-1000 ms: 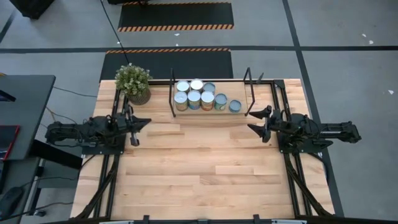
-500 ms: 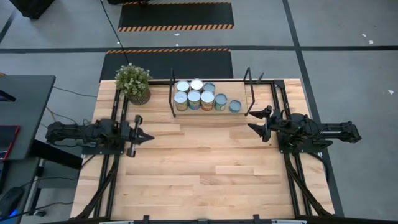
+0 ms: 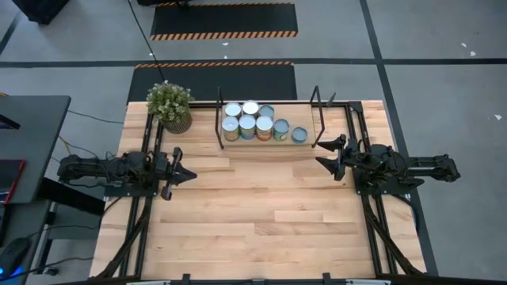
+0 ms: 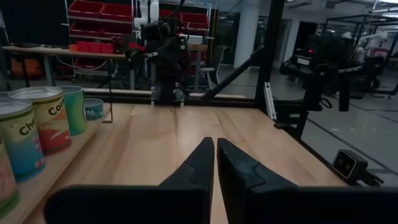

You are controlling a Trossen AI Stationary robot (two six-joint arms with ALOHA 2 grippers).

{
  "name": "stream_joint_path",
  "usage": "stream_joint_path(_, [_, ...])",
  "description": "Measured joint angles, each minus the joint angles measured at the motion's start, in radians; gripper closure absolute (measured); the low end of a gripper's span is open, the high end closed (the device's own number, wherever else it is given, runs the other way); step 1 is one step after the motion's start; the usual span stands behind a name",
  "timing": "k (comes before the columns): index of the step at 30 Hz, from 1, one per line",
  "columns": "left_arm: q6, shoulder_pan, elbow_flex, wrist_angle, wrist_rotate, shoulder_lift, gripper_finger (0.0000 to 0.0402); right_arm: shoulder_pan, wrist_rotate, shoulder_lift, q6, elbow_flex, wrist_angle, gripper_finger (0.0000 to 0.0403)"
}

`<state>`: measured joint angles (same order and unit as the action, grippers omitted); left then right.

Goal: Pick and place cans onto a shelf
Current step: Return to Home Position

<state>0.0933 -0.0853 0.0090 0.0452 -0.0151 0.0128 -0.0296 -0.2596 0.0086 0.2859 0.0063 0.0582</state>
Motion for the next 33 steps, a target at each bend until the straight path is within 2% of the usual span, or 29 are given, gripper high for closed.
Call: stream_joint_path(33, [0.000,0.000,-0.001,0.003,0.002,0.000,0.0377,0.000,0.000,0.000,0.000,0.000,0.000,0.0056])
